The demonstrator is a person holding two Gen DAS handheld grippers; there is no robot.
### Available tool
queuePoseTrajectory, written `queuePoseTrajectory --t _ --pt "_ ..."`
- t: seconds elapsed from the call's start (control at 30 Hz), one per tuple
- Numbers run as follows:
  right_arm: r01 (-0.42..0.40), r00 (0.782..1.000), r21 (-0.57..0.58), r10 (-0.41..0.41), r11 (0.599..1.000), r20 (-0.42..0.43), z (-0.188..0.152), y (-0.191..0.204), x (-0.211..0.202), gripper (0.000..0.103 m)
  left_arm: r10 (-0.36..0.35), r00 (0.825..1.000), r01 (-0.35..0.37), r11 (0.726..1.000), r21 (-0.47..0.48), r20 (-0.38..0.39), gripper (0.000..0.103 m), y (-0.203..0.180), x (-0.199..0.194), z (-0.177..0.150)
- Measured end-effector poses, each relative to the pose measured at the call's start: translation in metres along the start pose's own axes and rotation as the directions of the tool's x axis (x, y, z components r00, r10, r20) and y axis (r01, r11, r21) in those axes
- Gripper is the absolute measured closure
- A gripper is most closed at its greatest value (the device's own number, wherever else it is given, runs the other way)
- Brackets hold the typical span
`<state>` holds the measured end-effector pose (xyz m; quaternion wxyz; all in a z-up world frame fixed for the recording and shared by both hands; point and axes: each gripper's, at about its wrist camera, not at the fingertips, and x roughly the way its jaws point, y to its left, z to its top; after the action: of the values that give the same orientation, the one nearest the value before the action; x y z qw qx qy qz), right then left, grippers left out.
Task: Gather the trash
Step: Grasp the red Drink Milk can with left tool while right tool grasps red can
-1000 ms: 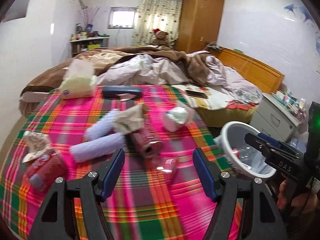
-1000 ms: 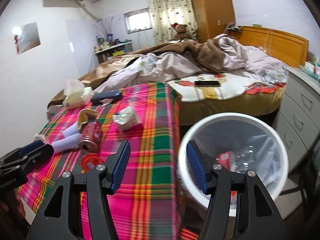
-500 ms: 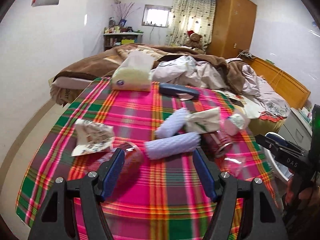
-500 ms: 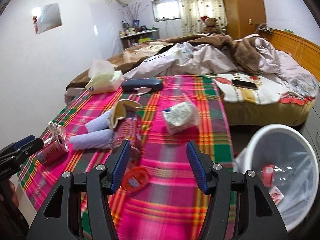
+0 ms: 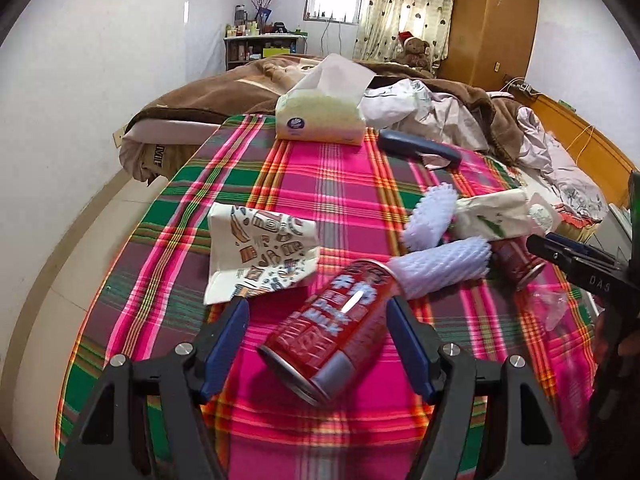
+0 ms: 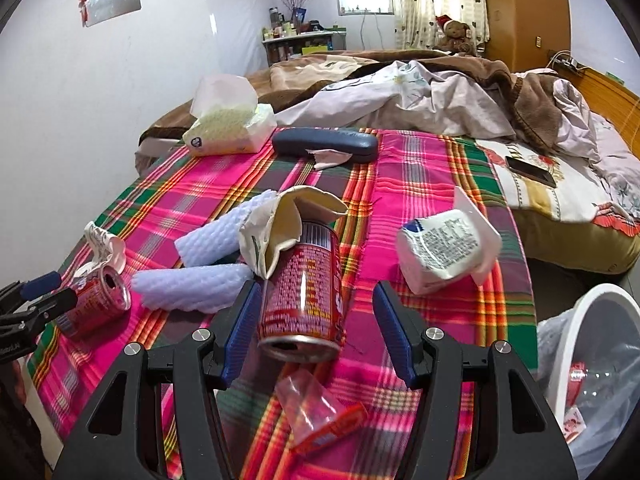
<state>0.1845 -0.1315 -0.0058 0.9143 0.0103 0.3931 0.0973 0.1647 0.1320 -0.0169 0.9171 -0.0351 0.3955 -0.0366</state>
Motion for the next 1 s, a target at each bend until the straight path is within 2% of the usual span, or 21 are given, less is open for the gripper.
queuePoseTrajectory --t 0.17,0.3,0.5,0.57,0.8,1.0 --pt "-0.010 1.000 0.009 0.010 1.000 -0.030 0.001 0.000 0.010 0.043 -0.064 0.997 0.064 0.998 0.009 -0.041 0.029 -0.001 0.012 0.000" --pt "-0.014 0.999 0.003 0.014 1.000 -0.050 0.001 0.003 0.014 0.043 -0.073 0.996 0.075 0.997 0.026 -0.052 0.029 -0.007 0.016 -0.002" --pt "-0.034 0.997 -0.002 0.033 0.999 -0.076 -0.002 0.006 0.014 0.044 -0.156 0.984 0.159 0.987 0.025 -0.089 0.029 -0.018 0.020 -0.006" --pt "-0.033 0.997 0.000 0.033 0.999 -0.074 -0.002 0.005 0.012 0.051 -0.175 0.980 0.179 0.983 0.040 -0.094 0.029 -0.024 0.020 -0.006" --pt "-0.017 0.996 0.002 0.017 1.000 -0.089 -0.002 0.000 0.010 0.051 -0.145 0.985 0.148 0.989 0.026 -0.093 0.029 -0.029 0.028 0.002" --pt "0.017 0.994 -0.052 -0.022 0.999 -0.103 0.005 0.006 0.018 0.050 -0.127 0.984 0.126 0.992 -0.013 -0.122 0.029 -0.028 0.040 0.002"
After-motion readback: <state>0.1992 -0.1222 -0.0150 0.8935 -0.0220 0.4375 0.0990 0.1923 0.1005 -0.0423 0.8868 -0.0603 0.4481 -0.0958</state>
